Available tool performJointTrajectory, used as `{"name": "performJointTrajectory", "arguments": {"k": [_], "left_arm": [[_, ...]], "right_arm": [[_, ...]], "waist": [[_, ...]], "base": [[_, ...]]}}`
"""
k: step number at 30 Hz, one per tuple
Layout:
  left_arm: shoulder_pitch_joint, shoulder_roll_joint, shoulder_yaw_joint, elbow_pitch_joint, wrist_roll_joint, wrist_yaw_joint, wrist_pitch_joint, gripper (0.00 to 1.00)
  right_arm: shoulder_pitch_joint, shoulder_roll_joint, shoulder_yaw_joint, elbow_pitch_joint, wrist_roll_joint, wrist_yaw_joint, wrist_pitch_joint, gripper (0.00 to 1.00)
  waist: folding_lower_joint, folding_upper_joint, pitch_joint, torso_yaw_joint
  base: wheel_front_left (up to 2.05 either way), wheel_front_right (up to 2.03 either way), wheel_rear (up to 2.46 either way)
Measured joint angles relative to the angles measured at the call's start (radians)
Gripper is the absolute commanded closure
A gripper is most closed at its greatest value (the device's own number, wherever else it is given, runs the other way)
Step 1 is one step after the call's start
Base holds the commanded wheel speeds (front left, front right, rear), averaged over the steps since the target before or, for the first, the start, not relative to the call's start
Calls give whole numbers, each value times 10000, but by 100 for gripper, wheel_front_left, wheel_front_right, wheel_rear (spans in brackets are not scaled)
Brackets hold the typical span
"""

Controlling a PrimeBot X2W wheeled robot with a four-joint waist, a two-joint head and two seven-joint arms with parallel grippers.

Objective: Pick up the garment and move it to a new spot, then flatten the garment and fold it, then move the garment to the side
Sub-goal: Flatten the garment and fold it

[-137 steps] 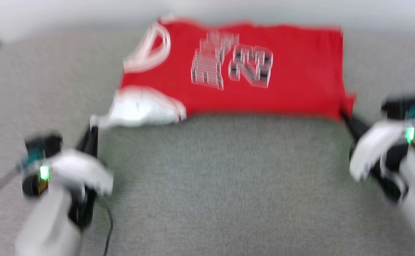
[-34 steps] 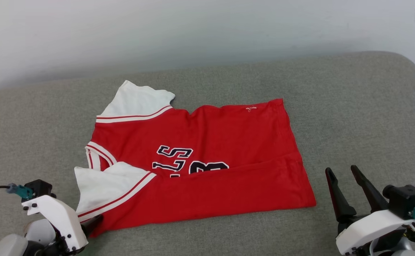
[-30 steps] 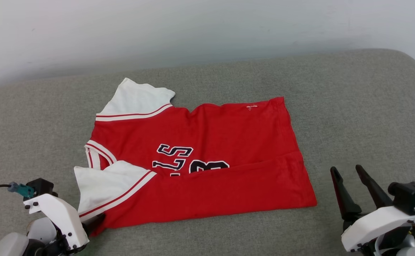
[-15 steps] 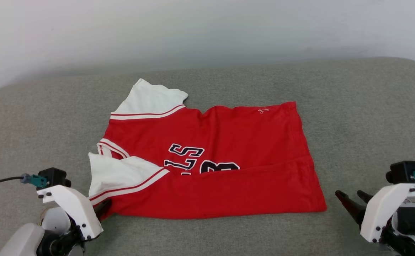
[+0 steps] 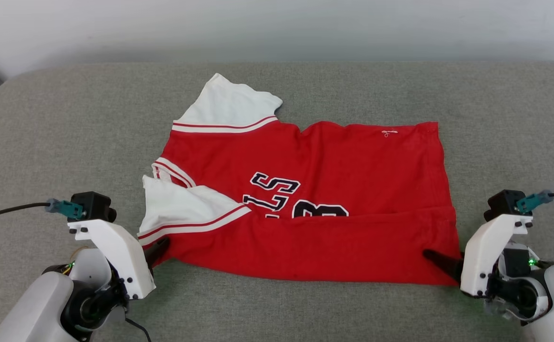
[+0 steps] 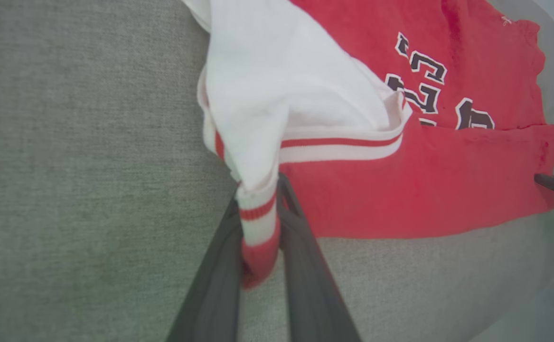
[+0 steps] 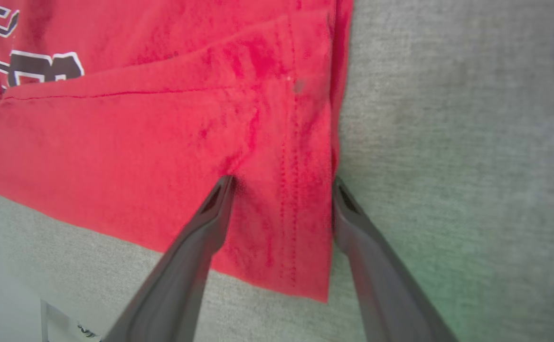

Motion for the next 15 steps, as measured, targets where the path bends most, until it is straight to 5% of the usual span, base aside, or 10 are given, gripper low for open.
{"name": "performJointTrajectory", "arguments": {"k": [1,2,4,5,15], "left_arm": [[3,2,-12,-31,-2,29,4,100],[3,0,-15,-63,-10,54,36,100],[23,2,-29,-84,-15,59,54,100],[48,10,-21,-94,-17,71,52,100],[503,52,40,-107,-182,148,-65,100]], "right_arm": [[-73,15,31,127,176,0,54,0],[-150,10,69,228,374,-2,117,22],[-260,-29,253,318,573,-6,150,93],[-291,-50,328,355,711,-17,140,100],[-292,-407,1285,520,1279,0,-474,100]], "waist": [[0,0,38,16],[-1,0,68,25],[0,0,98,25],[0,0,93,14],[0,0,-462,-58]], "base": [[0,0,0],[0,0,0],[0,0,0],[0,0,0],[0,0,0]]}}
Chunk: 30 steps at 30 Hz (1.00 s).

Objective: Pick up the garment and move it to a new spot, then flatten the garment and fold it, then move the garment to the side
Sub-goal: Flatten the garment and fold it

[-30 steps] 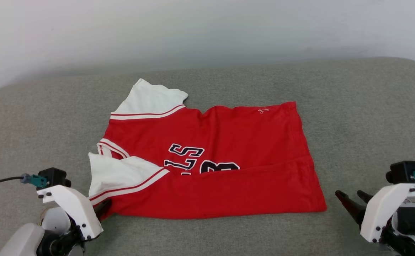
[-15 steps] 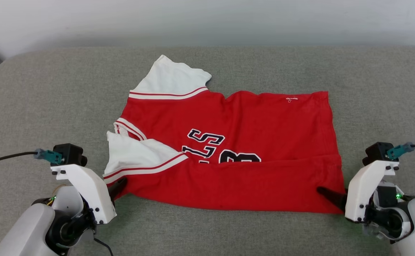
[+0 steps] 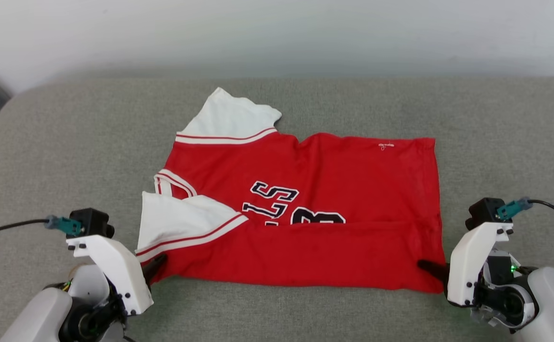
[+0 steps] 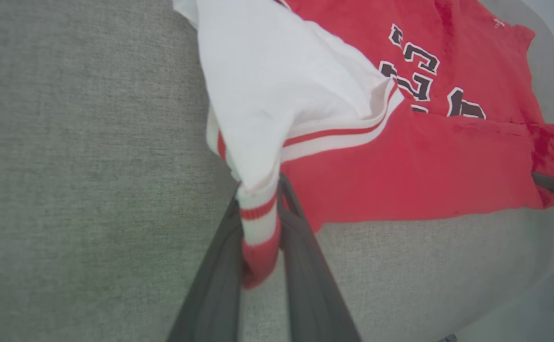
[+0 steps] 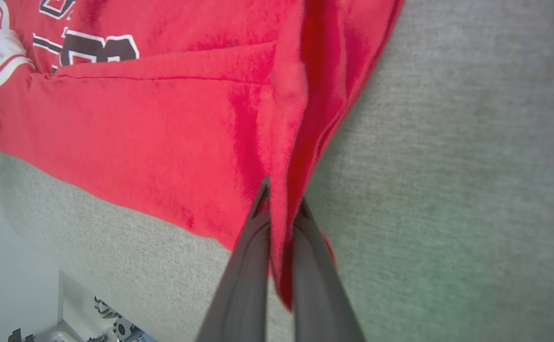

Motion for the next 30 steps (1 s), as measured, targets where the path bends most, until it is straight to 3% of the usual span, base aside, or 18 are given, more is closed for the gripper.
{"name": "performJointTrajectory", "arguments": {"k": [7,15,20,21,22,23,24,30], "left_arm": [[752,12,35,-82,-134,100,-138,100],[1935,330,151,-815,-251,594,-224,100],[2386,84,-10,-767,-360,711,-268,100],[2389,-23,-29,-673,-362,713,-337,100],[2389,-107,-58,-573,-370,704,-380,94],[2388,-211,-56,-437,-428,694,-453,39],[2382,-299,-58,-303,-431,656,-531,0],[2168,-384,88,174,-211,564,-1147,0]], "right_arm": [[468,-364,585,-100,405,0,-171,100],[1110,-752,742,-583,694,0,-67,100],[1550,-763,688,-334,589,0,-230,100],[1598,-717,654,-230,587,0,-324,87],[1658,-698,667,-169,564,0,-460,42],[1714,-688,681,-109,481,0,-625,0],[1756,-663,660,-71,483,0,-796,0],[1941,-679,543,-477,-196,0,-2671,0]], "waist": [[0,-1,-980,-2],[-2,0,-1967,41],[-2,-1,-2083,109],[-2,0,-2066,123],[-2,0,-2044,133],[-2,0,-2016,141],[-2,0,-1984,145],[-2,0,-1931,-5]], "base": [[0,0,0],[0,0,0],[0,0,0],[0,0,0],[0,0,0],[0,0,0],[0,0,0],[0,0,0]]}}
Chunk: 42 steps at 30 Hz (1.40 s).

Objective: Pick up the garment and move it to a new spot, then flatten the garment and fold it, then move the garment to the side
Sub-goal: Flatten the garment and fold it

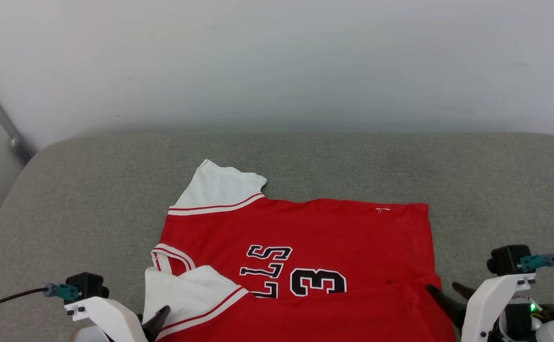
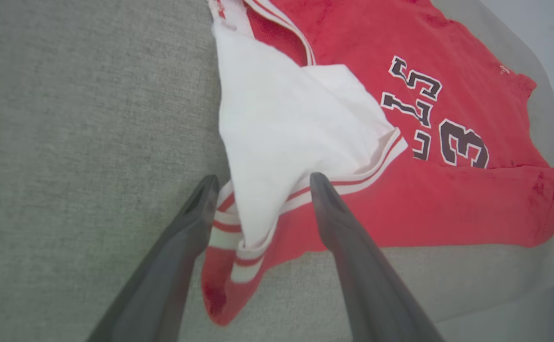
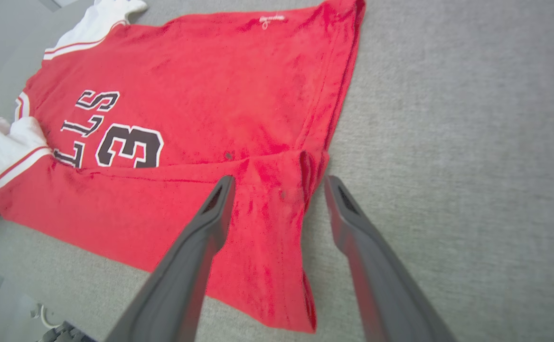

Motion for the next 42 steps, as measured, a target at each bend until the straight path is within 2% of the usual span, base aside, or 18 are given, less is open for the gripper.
{"name": "performJointTrajectory", "arguments": {"k": [6,12,16,21,27,32,36,42], "left_arm": [[-443,105,412,-290,715,351,-1260,0],[-1335,54,834,-426,1448,844,-2506,0],[-2388,82,1037,-211,1722,826,-2888,0],[-4378,199,1055,213,1873,472,-2646,0],[-6652,451,800,936,1789,-351,-1465,0],[-8144,901,447,1530,1442,-1045,441,0],[-8896,1524,372,1918,1223,-1097,1983,0],[-9095,2161,182,2220,897,-782,3871,0]], "right_arm": [[89,77,-662,-727,-1616,0,-2378,0],[254,717,-1547,-1766,-2788,-2,-3651,0],[233,1091,-1990,-2775,-3382,0,-3954,0],[-40,1528,-2606,-4033,-3939,0,-4222,0],[-342,1950,-3016,-4853,-4161,0,-4286,0],[-532,2228,-3033,-5035,-4236,0,-4284,0],[-659,2374,-2907,-4986,-4217,0,-4305,0],[-814,2499,-2740,-4773,-4036,0,-4389,0]], "waist": [[0,0,-58,-410],[0,0,134,-905],[1,0,629,-1185],[2,0,1758,-1410],[3,0,3286,-1585],[3,0,4464,-1749],[4,0,5233,-1934],[4,0,6005,-2285]], "base": [[0,0,0],[0,0,0],[0,0,0],[0,0,0],[0,0,0],[0,0,0],[0,0,0],[0,0,0]]}}
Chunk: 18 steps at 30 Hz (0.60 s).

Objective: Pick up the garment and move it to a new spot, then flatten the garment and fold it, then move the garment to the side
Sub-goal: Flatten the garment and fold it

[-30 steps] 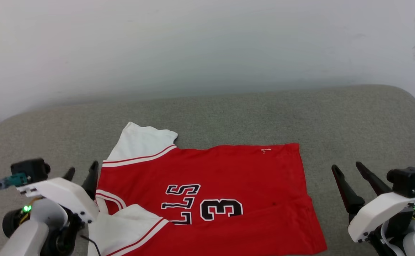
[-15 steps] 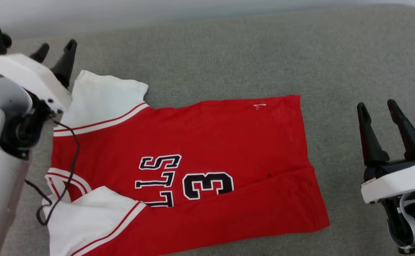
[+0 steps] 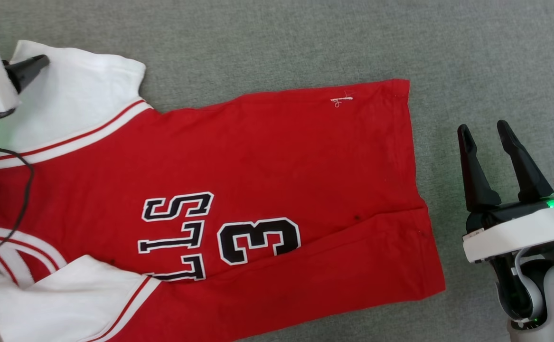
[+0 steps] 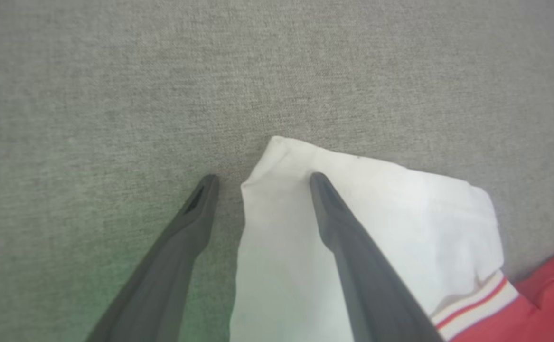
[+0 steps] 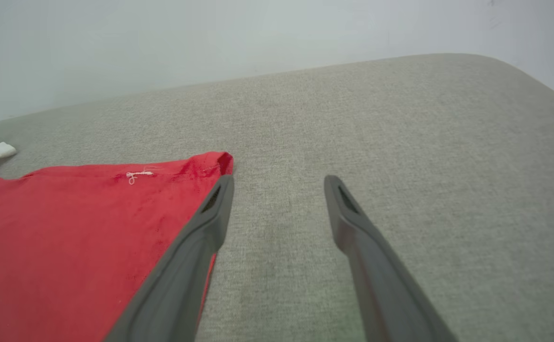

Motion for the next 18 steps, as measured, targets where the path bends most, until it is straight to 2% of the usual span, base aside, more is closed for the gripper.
{"name": "performJointTrajectory", "arguments": {"k": [6,7,8,9,14,18], "left_arm": [[-48,247,207,-67,-621,213,951,0],[-51,234,268,-65,-748,222,1041,51],[-51,230,316,-65,-821,224,1089,95],[-51,232,330,-69,-848,222,1089,100],[-16,-13,359,138,-934,196,842,100],[16,-215,219,284,-767,-4,493,100]], "right_arm": [[-200,23,56,198,198,0,-46,0],[-224,21,59,232,232,0,-46,0],[-235,19,58,274,326,0,-23,0],[-261,2,77,334,407,0,65,0],[-694,-290,291,616,1210,0,644,0],[-1384,-788,681,1137,2261,0,1762,0]], "waist": [[-2,0,416,-264],[-2,0,456,-287],[-2,0,488,-304],[-3,0,512,-311],[-2,0,446,-236],[-1,0,243,-68]], "base": [[0,0,0],[0,0,0],[0,0,0],[0,0,0],[0,0,0],[0,0,0]]}}
